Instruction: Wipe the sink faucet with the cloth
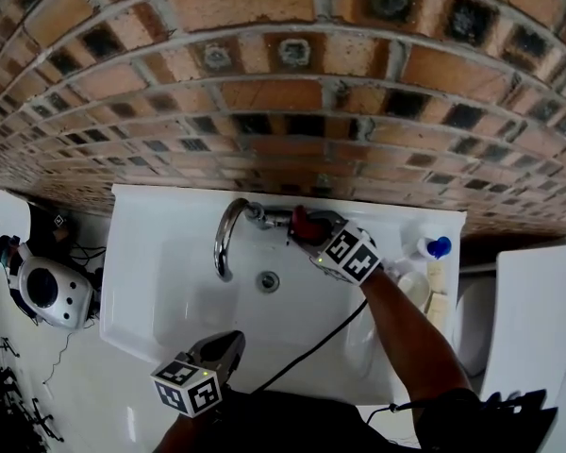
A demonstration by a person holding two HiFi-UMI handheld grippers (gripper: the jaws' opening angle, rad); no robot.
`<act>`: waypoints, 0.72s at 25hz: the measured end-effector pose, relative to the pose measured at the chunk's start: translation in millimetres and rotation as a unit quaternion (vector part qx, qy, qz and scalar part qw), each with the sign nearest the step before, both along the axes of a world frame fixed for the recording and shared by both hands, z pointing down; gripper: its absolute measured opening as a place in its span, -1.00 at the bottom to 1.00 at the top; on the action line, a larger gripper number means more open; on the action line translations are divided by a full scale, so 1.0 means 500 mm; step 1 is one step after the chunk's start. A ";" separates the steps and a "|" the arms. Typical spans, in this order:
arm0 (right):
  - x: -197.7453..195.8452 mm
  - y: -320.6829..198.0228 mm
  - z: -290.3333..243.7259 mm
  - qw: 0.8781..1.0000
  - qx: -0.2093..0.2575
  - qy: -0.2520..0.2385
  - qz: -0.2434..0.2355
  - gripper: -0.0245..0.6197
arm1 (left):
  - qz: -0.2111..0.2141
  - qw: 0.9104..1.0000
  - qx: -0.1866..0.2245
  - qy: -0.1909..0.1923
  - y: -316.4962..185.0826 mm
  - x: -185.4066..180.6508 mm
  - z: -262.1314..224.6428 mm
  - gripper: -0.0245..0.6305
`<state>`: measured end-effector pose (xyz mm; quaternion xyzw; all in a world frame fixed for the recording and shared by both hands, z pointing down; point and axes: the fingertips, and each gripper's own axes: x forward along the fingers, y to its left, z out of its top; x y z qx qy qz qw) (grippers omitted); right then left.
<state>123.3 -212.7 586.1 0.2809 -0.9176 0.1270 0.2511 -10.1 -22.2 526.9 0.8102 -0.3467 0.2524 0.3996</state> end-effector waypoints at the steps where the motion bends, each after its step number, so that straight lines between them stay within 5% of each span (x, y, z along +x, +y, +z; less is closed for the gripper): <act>1: -0.002 0.005 -0.006 1.000 0.005 0.005 -0.004 -0.53 | 0.001 1.000 0.001 0.001 0.003 0.001 -0.001 -0.92; 18: -0.027 0.090 -0.075 0.995 0.056 0.076 -0.020 -0.53 | 0.010 0.999 0.047 0.020 0.060 -0.014 -0.057 -0.92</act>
